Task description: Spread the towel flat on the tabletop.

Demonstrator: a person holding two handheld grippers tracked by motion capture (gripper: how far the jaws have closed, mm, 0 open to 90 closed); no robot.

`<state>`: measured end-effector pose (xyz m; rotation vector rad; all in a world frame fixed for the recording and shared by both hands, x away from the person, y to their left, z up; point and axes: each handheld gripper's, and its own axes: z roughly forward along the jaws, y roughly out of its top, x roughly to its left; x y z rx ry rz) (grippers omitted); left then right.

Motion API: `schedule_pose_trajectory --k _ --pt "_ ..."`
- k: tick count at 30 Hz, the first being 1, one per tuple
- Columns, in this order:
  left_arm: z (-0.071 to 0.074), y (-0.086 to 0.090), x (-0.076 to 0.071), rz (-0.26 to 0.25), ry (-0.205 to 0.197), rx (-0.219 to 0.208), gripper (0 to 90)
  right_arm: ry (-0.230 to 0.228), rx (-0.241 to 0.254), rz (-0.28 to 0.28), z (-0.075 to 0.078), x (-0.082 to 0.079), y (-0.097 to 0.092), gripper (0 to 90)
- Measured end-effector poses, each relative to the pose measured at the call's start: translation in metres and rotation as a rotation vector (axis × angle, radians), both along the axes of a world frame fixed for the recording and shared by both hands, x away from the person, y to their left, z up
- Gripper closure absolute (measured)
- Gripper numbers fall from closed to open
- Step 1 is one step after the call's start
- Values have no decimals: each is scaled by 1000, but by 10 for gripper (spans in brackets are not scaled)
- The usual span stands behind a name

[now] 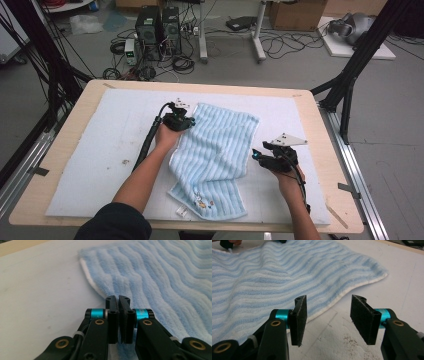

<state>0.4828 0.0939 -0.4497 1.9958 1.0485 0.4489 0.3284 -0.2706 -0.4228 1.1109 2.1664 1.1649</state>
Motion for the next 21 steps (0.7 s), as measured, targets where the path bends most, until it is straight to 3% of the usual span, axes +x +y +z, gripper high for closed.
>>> schedule_pose_trajectory --k 3,7,10,12,13,14,16,21 --pt "0 17 6 97 6 -32 866 -1 2 -2 0 0 0 469" --pt "2 40 12 217 -15 -12 867 11 5 -11 -2 1 0 467" --pt "1 60 14 298 -1 -62 867 11 4 -15 -2 1 0 466" --pt "0 65 13 287 13 -102 799 11 9 -16 -3 1 0 463" --pt "0 66 13 284 17 -107 661 10 12 -17 -3 1 1 462" --pt "0 67 10 283 12 -129 578 10 14 -17 -4 2 2 462" --pt "3 69 7 279 7 -161 496 17 26 -24 -4 5 3 460" --pt "10 76 -6 243 -14 -201 447 17 63 -43 -2 17 9 467"
